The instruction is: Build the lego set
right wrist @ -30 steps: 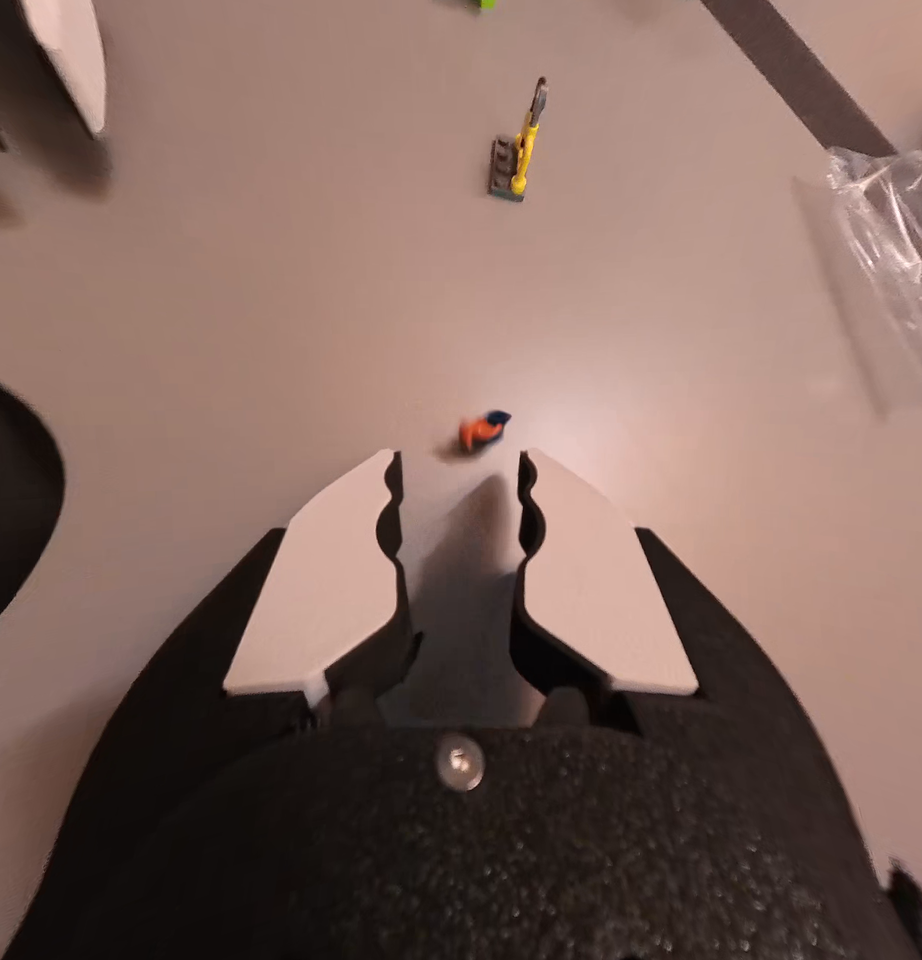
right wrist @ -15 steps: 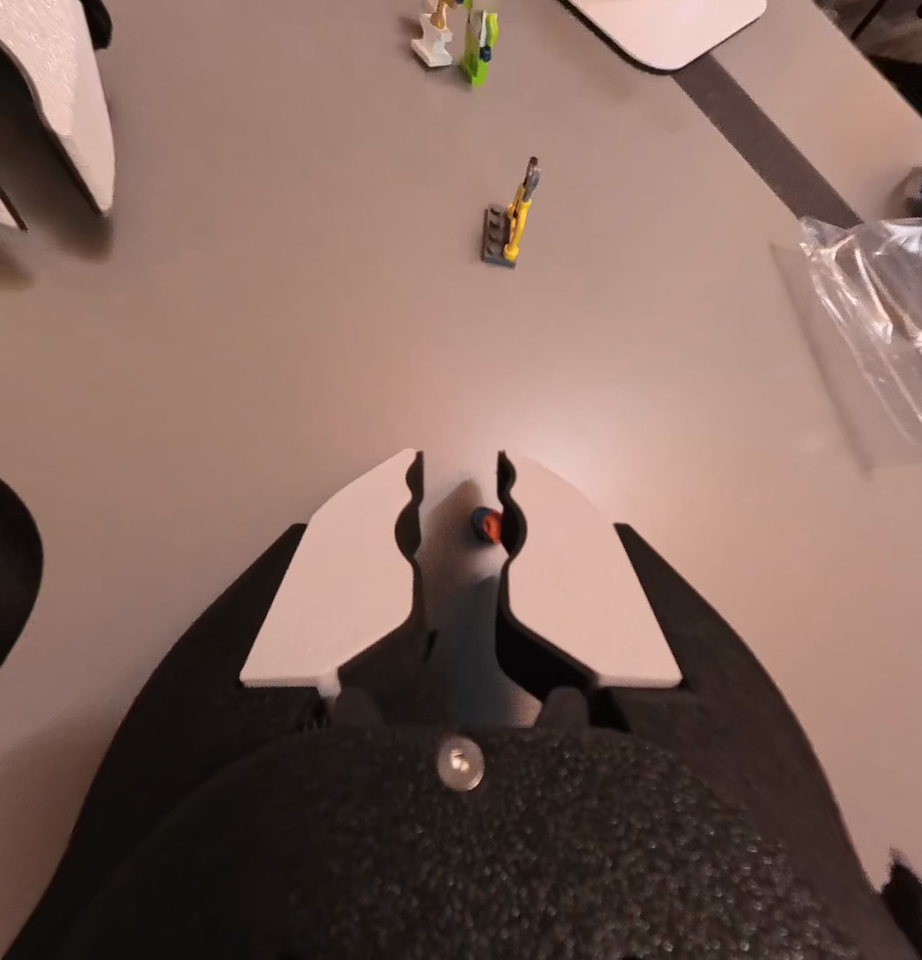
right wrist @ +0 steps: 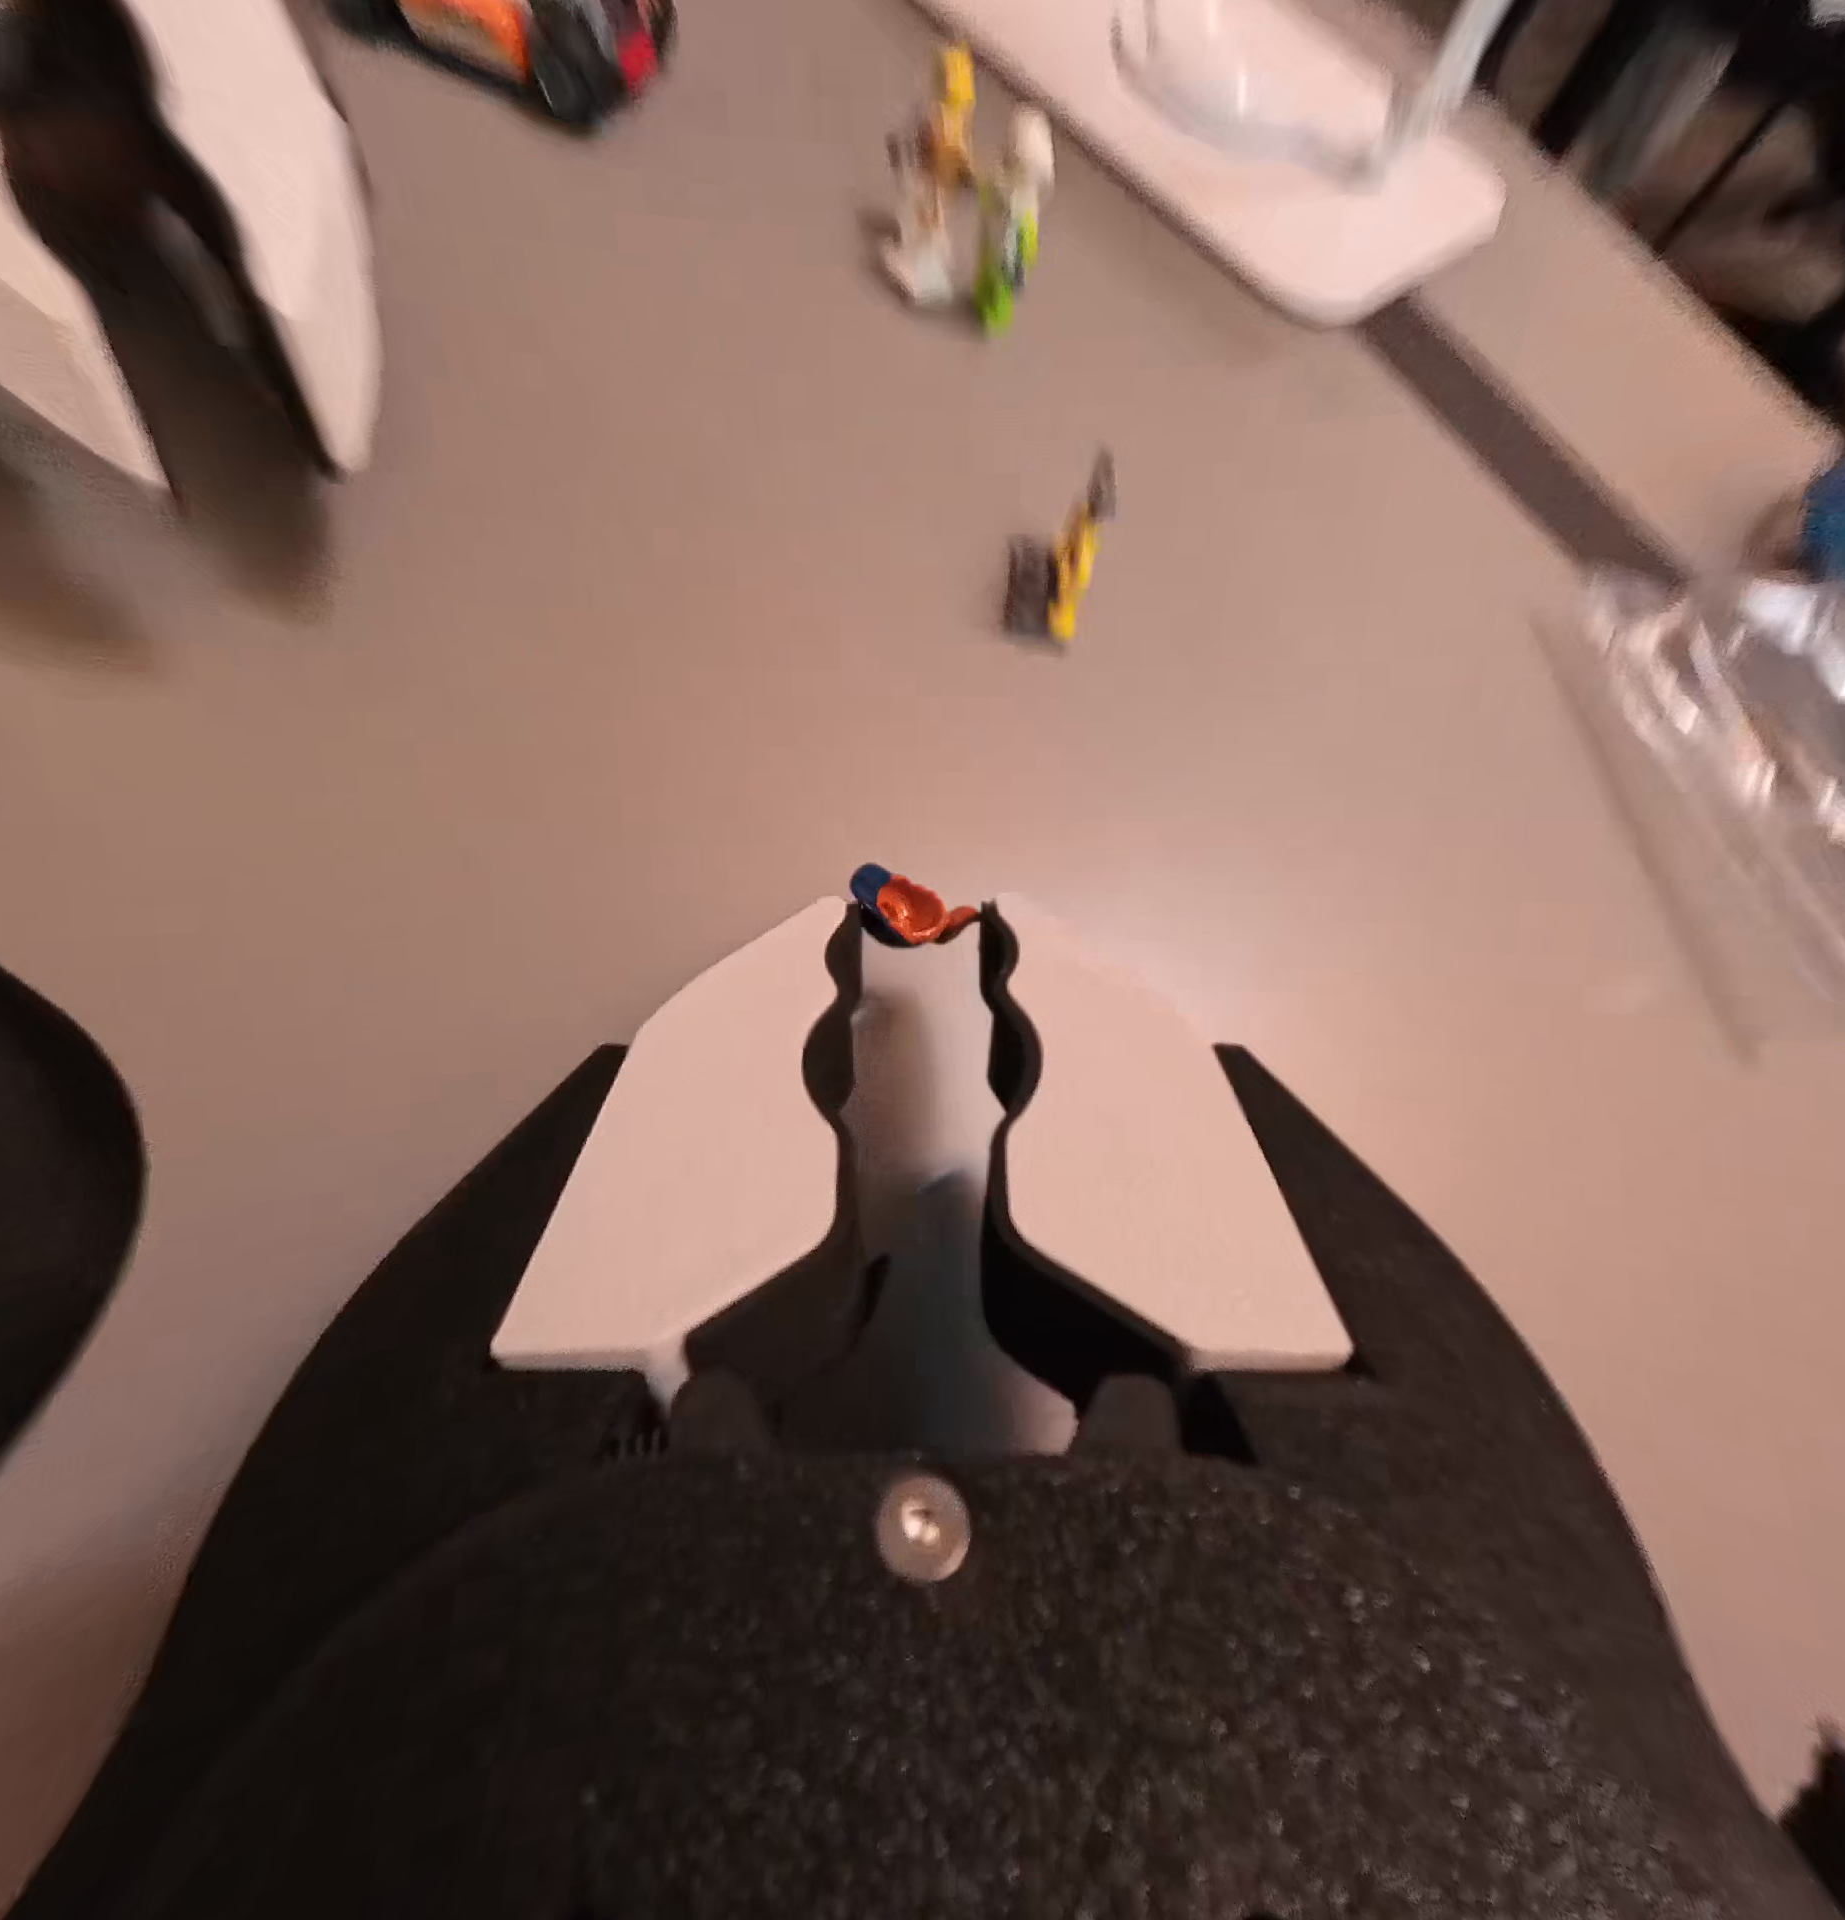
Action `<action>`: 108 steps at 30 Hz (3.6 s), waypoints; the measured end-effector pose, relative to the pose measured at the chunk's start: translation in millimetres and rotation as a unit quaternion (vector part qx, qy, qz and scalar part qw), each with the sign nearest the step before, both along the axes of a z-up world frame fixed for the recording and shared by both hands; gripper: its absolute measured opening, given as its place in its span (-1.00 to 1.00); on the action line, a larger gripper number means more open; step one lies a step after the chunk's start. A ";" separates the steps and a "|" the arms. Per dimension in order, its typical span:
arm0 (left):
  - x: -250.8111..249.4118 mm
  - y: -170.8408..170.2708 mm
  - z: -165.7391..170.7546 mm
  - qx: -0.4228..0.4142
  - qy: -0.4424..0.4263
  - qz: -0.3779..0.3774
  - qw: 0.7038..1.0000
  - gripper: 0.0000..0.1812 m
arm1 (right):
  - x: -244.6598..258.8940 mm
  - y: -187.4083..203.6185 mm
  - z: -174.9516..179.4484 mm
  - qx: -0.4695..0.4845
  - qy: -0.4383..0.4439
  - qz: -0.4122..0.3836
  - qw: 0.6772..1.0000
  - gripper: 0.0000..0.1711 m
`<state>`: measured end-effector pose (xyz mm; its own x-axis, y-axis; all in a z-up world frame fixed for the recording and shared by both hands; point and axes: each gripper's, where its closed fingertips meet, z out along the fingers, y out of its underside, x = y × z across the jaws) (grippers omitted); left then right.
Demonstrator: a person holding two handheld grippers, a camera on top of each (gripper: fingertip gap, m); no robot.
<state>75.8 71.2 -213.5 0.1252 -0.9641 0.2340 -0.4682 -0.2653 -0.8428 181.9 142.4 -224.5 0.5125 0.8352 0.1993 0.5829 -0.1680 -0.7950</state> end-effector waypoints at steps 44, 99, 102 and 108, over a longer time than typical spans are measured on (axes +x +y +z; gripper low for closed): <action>4.9 -24.3 139.9 -0.537 -0.425 -0.119 0.719 -0.85 | -112.2 -84.9 147.1 0.275 0.261 0.165 0.911 -0.75; -92.7 195.8 -4.0 -0.239 0.373 0.306 0.843 -0.85 | -190.2 121.5 -7.0 -0.053 -0.006 0.249 0.967 -0.66; -92.5 196.2 -4.7 -0.236 0.379 0.308 0.840 -0.85 | -190.3 121.4 -7.8 -0.055 -0.005 0.248 0.967 -0.67; -90.8 191.6 -7.2 -0.231 0.389 0.299 0.840 -0.84 | -191.1 122.1 -6.5 -0.045 -0.002 0.247 0.968 -0.75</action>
